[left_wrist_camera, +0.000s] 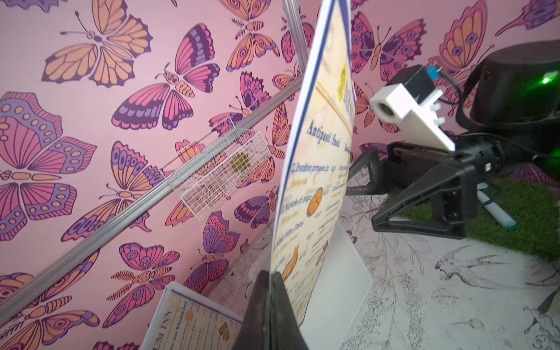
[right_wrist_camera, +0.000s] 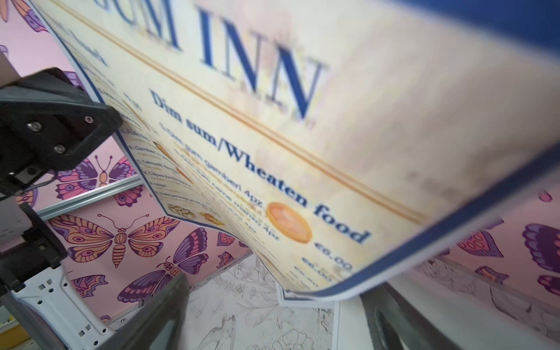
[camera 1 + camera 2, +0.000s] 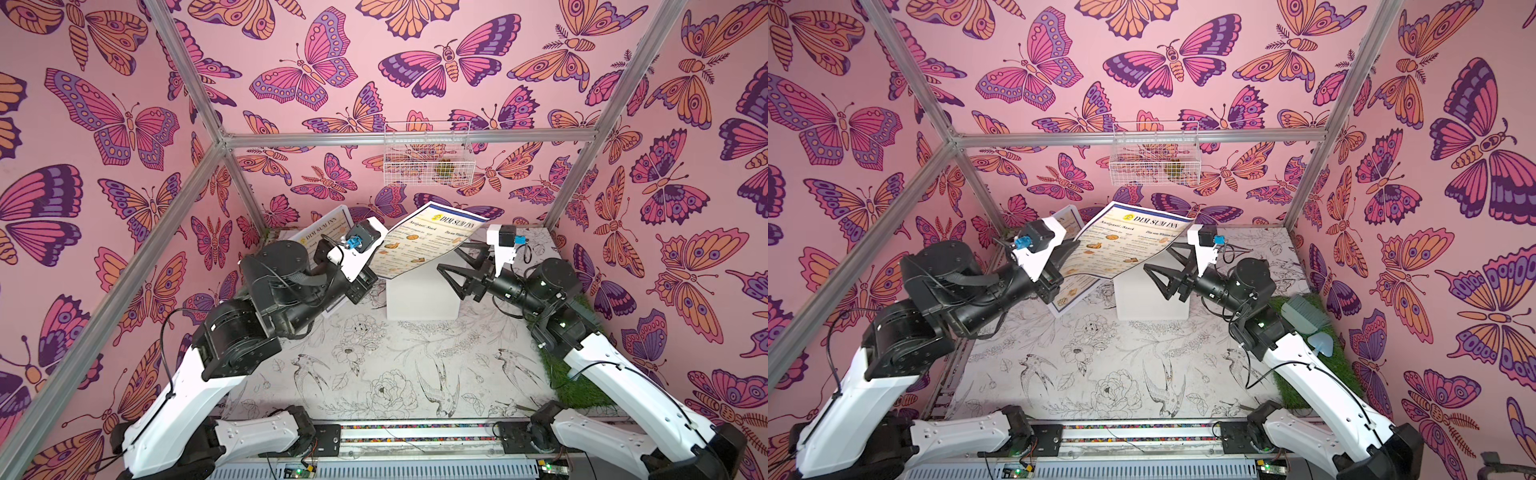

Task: Insert the menus into the narrow rack
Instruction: Pick up the menu from the center of the board.

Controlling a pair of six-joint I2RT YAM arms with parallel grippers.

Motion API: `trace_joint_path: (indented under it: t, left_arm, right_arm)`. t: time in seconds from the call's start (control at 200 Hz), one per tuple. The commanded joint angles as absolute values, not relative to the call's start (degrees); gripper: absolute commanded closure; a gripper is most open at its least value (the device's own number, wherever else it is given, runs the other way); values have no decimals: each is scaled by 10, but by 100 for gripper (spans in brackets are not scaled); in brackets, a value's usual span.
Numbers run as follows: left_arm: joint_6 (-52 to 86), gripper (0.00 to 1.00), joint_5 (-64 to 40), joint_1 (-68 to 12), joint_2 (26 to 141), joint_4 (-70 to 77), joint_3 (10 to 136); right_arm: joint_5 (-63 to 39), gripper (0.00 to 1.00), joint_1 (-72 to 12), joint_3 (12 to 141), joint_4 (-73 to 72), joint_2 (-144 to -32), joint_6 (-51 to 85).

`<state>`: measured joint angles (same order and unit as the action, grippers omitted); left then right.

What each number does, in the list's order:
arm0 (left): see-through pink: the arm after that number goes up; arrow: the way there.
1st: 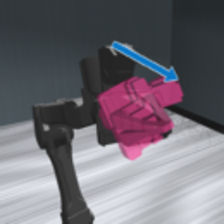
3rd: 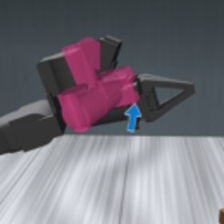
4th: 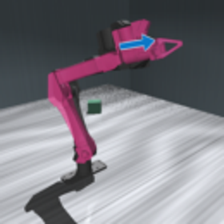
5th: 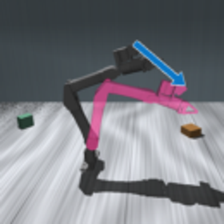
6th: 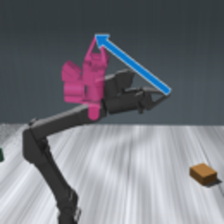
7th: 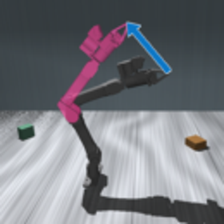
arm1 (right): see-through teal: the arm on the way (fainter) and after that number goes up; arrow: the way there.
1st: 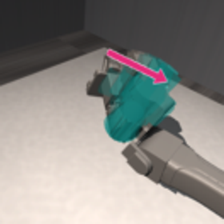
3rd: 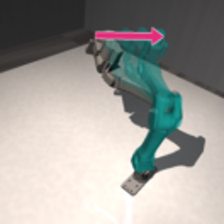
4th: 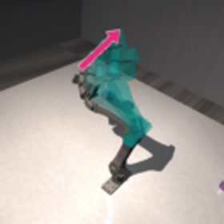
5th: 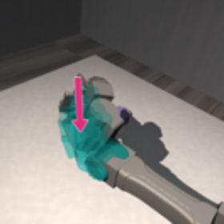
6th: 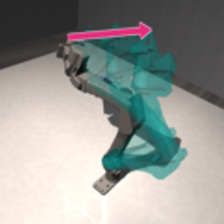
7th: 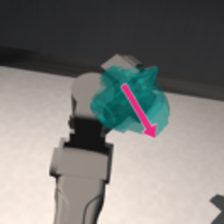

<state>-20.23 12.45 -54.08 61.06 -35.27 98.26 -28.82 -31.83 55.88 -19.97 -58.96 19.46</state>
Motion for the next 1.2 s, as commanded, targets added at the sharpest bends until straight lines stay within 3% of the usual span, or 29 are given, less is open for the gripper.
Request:
trace_joint_path:
  t: [0.0, 0.275, 0.571, 0.821, 1.097, 1.147, 1.192]
  left_arm:
    - [-155, 99, 79, -545, 578, -272, 956]
    - [-88, 99, 58, -545, 546, -204, 917]
    - [-28, 99, 43, -544, 518, -131, 873]
    - [-10, 99, 45, -545, 512, -116, 863]
    - [8, 99, 43, -544, 500, -145, 831]
    - [13, 95, 33, -544, 498, -150, 823]
    - [14, 85, 14, -544, 495, -152, 815]
  right_arm:
    - [-313, 13, -315, 585, -276, -588, 214]
    - [-364, 22, -314, 630, -314, -597, 234]
    - [-432, 44, -316, 649, -385, -607, 293]
    - [-418, 63, -316, 642, -395, -598, 297]
    - [-433, 99, -316, 681, -240, -561, 230]
    - [-434, 100, -315, 688, -200, -550, 217]
    - [-432, 100, -315, 697, -157, -541, 200]
